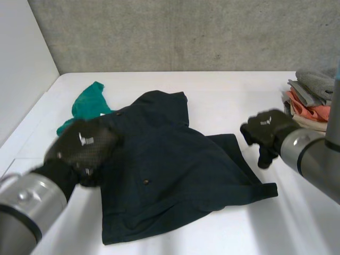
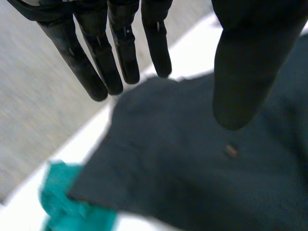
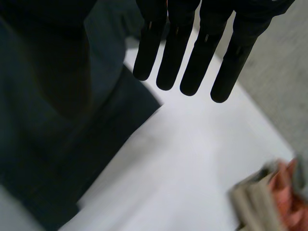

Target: Fold the laundry.

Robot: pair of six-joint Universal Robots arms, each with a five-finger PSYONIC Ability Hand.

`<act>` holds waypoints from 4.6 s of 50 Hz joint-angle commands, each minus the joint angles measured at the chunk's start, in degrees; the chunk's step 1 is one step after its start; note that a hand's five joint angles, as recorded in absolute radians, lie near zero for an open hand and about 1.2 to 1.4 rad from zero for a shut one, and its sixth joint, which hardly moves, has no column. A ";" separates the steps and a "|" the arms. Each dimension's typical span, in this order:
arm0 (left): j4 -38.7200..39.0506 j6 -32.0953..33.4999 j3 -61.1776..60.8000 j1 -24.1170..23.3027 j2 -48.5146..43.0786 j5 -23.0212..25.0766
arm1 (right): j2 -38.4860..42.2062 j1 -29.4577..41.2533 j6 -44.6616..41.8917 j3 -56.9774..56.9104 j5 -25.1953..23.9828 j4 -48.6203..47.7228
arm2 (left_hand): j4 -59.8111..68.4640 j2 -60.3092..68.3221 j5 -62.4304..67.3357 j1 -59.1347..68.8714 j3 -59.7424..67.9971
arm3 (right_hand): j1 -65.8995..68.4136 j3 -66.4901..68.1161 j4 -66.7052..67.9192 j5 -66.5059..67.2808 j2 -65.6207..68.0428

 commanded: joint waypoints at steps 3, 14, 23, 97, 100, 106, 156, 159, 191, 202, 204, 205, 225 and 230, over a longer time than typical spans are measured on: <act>-0.20 -1.15 -6.98 -5.24 -9.30 -1.07 | -2.88 -3.05 3.19 15.93 -2.17 -11.98 | -2.04 -2.00 -1.77 -1.74 -2.03 | 3.17 2.92 3.62 4.96 1.93; 9.12 0.60 -5.67 -7.88 -22.93 -3.36 | -3.41 -4.20 3.27 24.21 -2.61 -21.59 | 7.55 7.59 7.82 7.85 7.56 | 3.67 3.43 4.13 5.46 2.43; 12.82 2.89 -3.39 -7.97 -26.90 -5.11 | -3.23 -4.55 3.19 24.74 -2.70 -21.59 | 47.16 47.20 47.42 47.45 47.16 | 3.67 3.43 4.13 5.46 2.43; -3.70 2.45 4.27 -12.81 -17.49 -15.23 | 4.32 -11.49 -11.92 17.80 -30.92 -20.00 | -4.22 -4.18 -3.95 -3.92 -4.21 | -8.78 -9.02 -8.32 -6.98 -10.01; -2.91 1.58 1.81 -10.88 -17.67 -13.39 | 7.74 -10.27 -13.68 16.58 -30.30 -22.63 | -4.39 -4.35 -4.12 -4.09 -4.38 | -10.78 -11.02 -10.32 -8.99 -12.02; 1.40 1.83 -0.04 -8.85 -18.20 -9.87 | 12.32 -8.33 -13.77 14.99 -29.16 -27.65 | -9.60 -9.56 -9.33 -9.30 -9.59 | -10.96 -11.21 -10.51 -9.17 -12.20; -21.71 0.69 57.06 2.05 -30.20 -1.16 | -0.53 -6.58 0.29 -28.07 -3.50 20.78 | 48.24 48.28 48.51 48.54 48.25 | 39.35 39.11 39.81 41.15 38.12; -21.37 0.78 61.73 2.31 -35.23 -0.72 | 3.35 -5.17 0.37 -30.18 -1.65 19.02 | 48.24 48.28 48.51 48.54 48.25 | 39.35 39.11 39.81 41.15 38.12; 0.79 -7.93 38.99 6.45 -39.19 4.20 | 7.92 -2.26 3.46 -4.02 -6.30 -16.76 | 48.24 48.28 48.51 48.54 48.25 | 39.35 39.11 39.81 41.15 38.12; -0.45 5.44 34.68 6.53 -45.01 2.80 | 12.24 -3.32 -2.88 8.48 -2.71 -21.76 | -19.69 -19.65 -19.43 -19.40 -19.69 | 39.35 39.11 39.81 41.15 38.12; -0.10 4.83 32.75 6.62 -42.21 1.83 | 11.98 -3.06 -1.83 9.44 -1.13 -22.20 | -19.86 -19.83 -19.60 -19.57 -19.86 | 39.35 39.11 39.81 41.15 38.12; 0.17 4.39 31.87 6.62 -41.06 1.48 | 11.63 -3.05 -1.47 9.62 -0.77 -22.29 | -19.70 -19.66 -19.43 -19.40 -19.69 | 39.35 39.11 39.81 41.15 38.12; -0.17 4.12 13.40 5.57 -31.46 6.75 | 8.81 -2.97 1.25 11.74 -0.86 -23.43 | 25.89 25.93 26.16 26.19 25.90 | 39.35 39.11 39.81 41.15 38.12; -2.03 4.47 16.82 6.18 -34.45 7.80 | 8.98 -2.70 0.99 11.65 -0.77 -23.61 | 12.48 12.52 12.74 12.77 12.48 | 39.35 39.11 39.81 41.15 38.12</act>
